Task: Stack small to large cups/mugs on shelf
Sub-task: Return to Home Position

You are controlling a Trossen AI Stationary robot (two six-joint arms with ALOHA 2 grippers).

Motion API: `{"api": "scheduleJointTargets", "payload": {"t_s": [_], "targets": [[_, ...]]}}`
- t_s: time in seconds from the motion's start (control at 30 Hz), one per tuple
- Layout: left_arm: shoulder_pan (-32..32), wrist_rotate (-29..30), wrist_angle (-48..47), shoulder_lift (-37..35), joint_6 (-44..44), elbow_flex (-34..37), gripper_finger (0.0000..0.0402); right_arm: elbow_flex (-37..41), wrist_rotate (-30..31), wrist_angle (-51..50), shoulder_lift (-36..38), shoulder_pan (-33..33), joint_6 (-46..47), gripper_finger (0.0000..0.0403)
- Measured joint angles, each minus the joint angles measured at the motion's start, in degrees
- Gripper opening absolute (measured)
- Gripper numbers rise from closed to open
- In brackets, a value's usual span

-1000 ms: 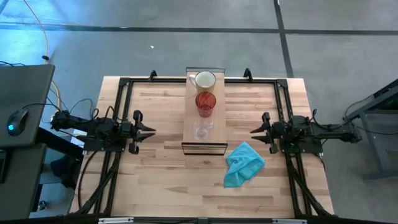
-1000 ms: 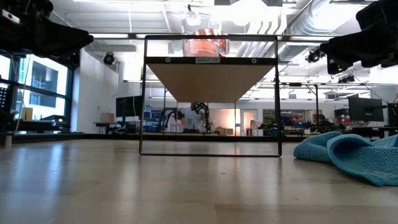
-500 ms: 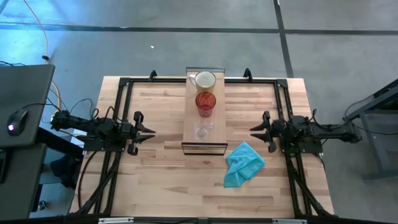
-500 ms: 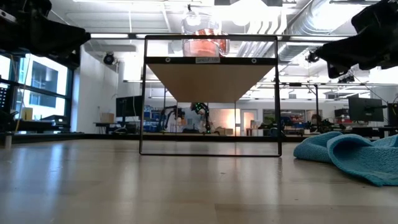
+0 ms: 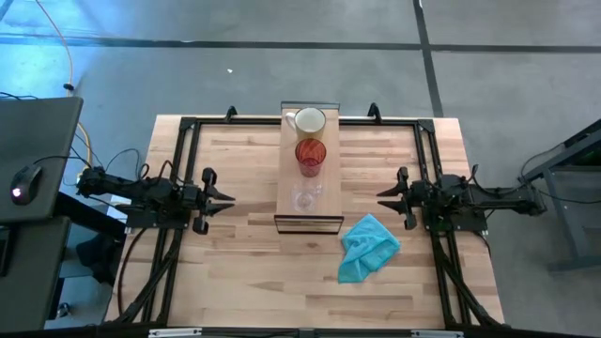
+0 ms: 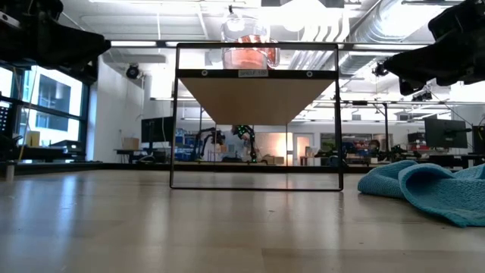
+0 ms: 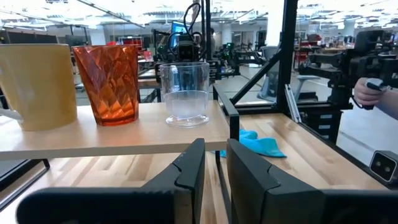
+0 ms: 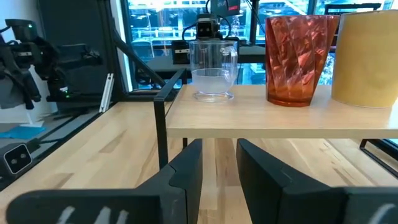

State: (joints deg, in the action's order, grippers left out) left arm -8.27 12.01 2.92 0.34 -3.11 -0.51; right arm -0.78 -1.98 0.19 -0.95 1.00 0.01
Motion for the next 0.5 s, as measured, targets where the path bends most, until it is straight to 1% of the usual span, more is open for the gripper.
{"api": "scheduleJointTargets", "payload": {"t_s": [0.5], "targets": [[0.0, 0.0, 0.0, 0.0, 0.0, 0.0, 0.0056, 0.0, 0.0, 0.0, 0.0, 0.0, -0.6, 0.0092]]}}
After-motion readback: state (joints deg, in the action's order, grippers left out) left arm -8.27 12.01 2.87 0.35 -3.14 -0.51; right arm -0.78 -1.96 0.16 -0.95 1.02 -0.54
